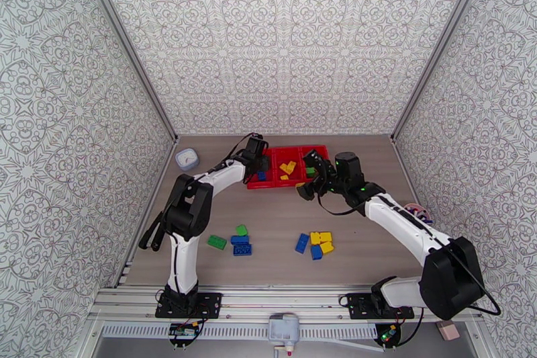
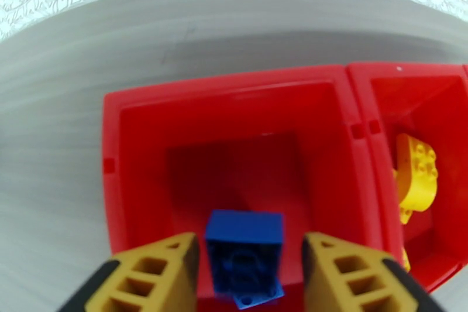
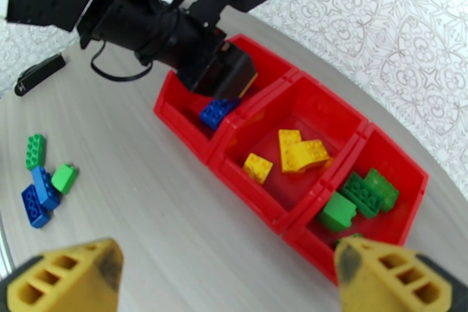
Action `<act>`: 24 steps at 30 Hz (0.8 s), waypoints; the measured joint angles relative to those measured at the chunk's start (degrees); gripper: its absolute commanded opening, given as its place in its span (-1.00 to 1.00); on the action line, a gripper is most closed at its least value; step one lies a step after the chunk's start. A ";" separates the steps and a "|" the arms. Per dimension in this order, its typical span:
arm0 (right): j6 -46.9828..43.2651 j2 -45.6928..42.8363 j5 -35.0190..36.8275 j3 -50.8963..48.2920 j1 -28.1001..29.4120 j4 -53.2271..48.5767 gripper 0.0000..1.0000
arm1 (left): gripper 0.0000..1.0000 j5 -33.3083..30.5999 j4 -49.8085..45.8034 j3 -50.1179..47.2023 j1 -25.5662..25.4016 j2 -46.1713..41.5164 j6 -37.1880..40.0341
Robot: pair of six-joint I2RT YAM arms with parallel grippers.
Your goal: Sort the legos into containers by color
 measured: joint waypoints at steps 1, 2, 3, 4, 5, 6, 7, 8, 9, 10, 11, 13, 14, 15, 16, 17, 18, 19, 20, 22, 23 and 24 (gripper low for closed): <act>0.00 -0.28 -0.02 -0.02 0.13 -0.13 1.00 | 0.37 -0.04 0.24 -1.33 -0.09 -1.25 -0.11; 0.00 -0.50 -0.02 -0.02 0.26 -0.28 1.00 | 0.44 -0.07 0.39 -2.93 -0.17 -2.80 -0.17; 0.00 -0.61 -0.02 -0.02 0.39 -0.33 1.00 | 0.50 -0.09 0.44 -4.44 -0.31 -4.42 -0.28; 0.00 -0.83 -0.02 -0.02 0.63 -0.46 1.00 | 0.58 -0.20 0.61 -6.23 -0.57 -6.47 -0.57; 0.00 -0.96 -0.02 -0.13 0.85 -0.52 1.00 | 0.63 -0.33 0.63 -7.74 -0.94 -8.41 -0.59; 0.00 -1.22 0.00 -0.35 1.16 -0.63 1.00 | 0.70 -0.50 0.70 -9.07 -1.44 -10.36 -0.96; 0.00 -1.51 0.02 -0.66 1.51 -0.74 1.00 | 0.77 -0.92 0.85 -10.58 -2.12 -12.48 -1.36; 0.00 -1.75 0.09 -0.94 1.90 -0.90 0.99 | 0.84 -1.51 1.22 -12.37 -3.08 -14.97 -1.88; 0.00 -1.92 0.17 -1.16 2.32 -1.16 0.99 | 0.87 -1.84 1.29 -13.70 -3.89 -16.83 -2.14; 0.00 -2.16 0.39 -1.53 2.89 -1.31 1.00 | 0.94 -2.47 1.46 -15.43 -5.01 -19.19 -2.71; 0.00 -2.45 0.76 -1.90 3.56 -1.75 1.00 | 0.99 -3.08 1.46 -17.05 -6.19 -21.38 -3.15; 0.00 -2.73 1.90 -2.34 5.05 -2.99 0.99 | 0.99 -4.11 1.22 -19.63 -8.26 -25.05 -4.17; 0.07 -2.84 2.71 -2.47 5.86 -3.82 0.99 | 0.99 -4.61 0.98 -20.79 -9.33 -26.77 -4.81; 0.24 -3.02 3.85 -2.56 6.97 -4.94 1.00 | 0.99 -5.03 0.46 -21.92 -10.40 -28.48 -5.62; 0.63 -3.26 5.05 -2.58 8.22 -6.36 1.00 | 0.99 -5.60 -0.37 -22.91 -11.34 -30.08 -6.43; 0.87 -3.54 5.86 -2.58 9.33 -7.54 1.00 | 0.99 -5.95 -1.33 -23.71 -12.11 -31.52 -7.45; 1.18 -3.98 7.06 -2.58 10.78 -9.09 0.99 | 0.99 -6.29 -2.32 -24.50 -12.79 -32.89 -8.44; 1.60 -4.46 8.09 -2.58 12.11 -10.67 0.99 | 0.99 -6.80 -3.69 -25.20 -13.44 -34.29 -9.51; 1.95 -5.03 9.16 -2.58 13.38 -12.35 1.00 | 0.99 -7.32 -4.83 -25.77 -14.01 -35.54 -10.56; 2.58 -6.19 11.39 -2.56 16.09 -15.87 0.99 | 0.99 -8.39 -7.34 -27.17 -15.32 -38.40 -12.92; 2.64 -6.62 12.24 -2.56 17.09 -17.27 1.00 | 0.99 -8.81 -8.20 -27.82 -15.78 -39.52 -13.73; 2.80 -7.04 13.31 -2.56 18.27 -18.82 0.99 | 0.99 -9.25 -8.81 -29.00 -16.37 -41.09 -14.91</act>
